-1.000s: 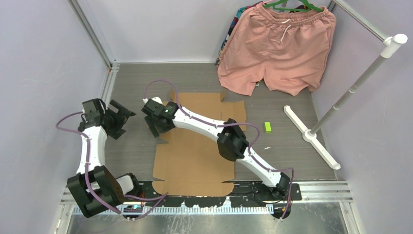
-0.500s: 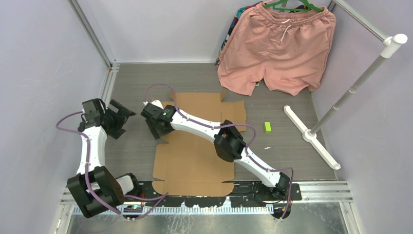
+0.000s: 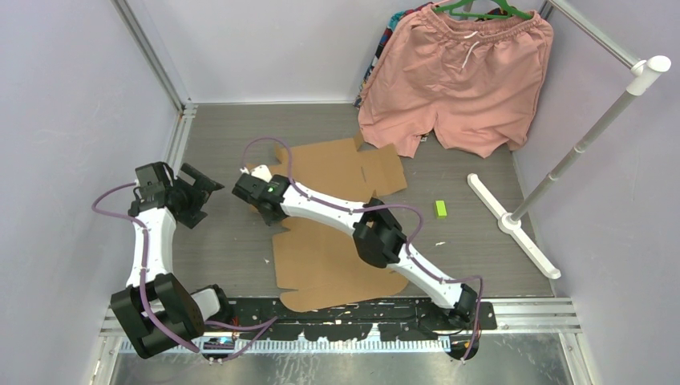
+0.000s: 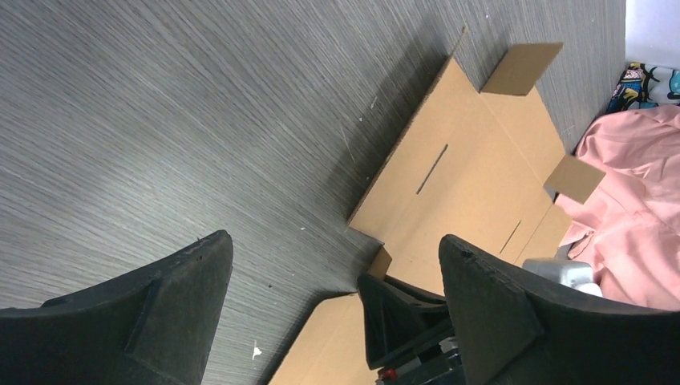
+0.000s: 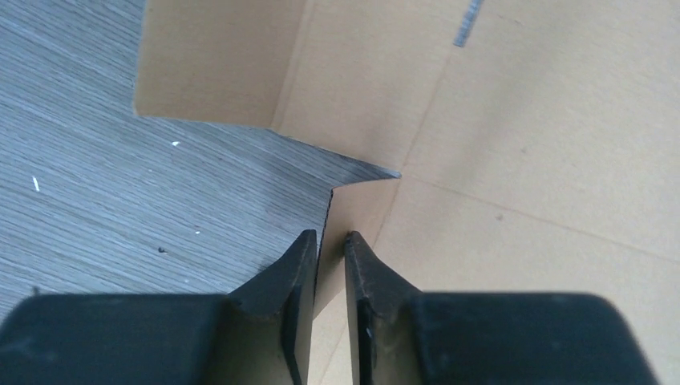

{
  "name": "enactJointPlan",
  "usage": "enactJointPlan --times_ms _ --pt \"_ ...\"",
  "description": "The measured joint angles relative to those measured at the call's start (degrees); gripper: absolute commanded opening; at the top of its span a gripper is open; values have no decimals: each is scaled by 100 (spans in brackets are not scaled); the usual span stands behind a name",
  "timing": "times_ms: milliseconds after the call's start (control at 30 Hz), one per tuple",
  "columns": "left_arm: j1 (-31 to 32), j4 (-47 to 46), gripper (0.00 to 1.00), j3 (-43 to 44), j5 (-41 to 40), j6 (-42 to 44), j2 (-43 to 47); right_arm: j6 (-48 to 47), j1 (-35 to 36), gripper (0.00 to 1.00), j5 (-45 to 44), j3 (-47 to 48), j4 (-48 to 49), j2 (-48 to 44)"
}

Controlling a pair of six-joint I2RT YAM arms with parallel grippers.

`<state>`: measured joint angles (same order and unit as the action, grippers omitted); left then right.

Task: Fold the paper box

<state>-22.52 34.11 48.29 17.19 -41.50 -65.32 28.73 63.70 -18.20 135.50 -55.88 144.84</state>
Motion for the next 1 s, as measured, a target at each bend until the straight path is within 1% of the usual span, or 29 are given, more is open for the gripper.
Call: enactJointPlan --times_ms 67,167,200,233,467,633,800,1000 --pt "0 0 100 0 0 0 0 2 4 18 -109 0 -57 -50" --pt "0 0 100 0 0 0 2 4 4 5 -247 0 -157 -114" --pt "0 -2 100 0 0 0 4 -9 4 2 -291 0 -190 -125" --pt "0 0 100 0 0 0 9 7 4 1 -345 0 -232 -140" --pt "0 -2 100 0 11 13 48 -48 -70 1 -664 -31 -466 -264" --pt "0 2 100 0 92 76 114 -94 -280 1 -525 -94 -503 -686" --pt "0 31 100 33 140 177 363 11 -940 1 48 -190 -245 -1622" --pt "0 35 100 98 328 240 684 638 -2055 1 876 -892 754 -3115"
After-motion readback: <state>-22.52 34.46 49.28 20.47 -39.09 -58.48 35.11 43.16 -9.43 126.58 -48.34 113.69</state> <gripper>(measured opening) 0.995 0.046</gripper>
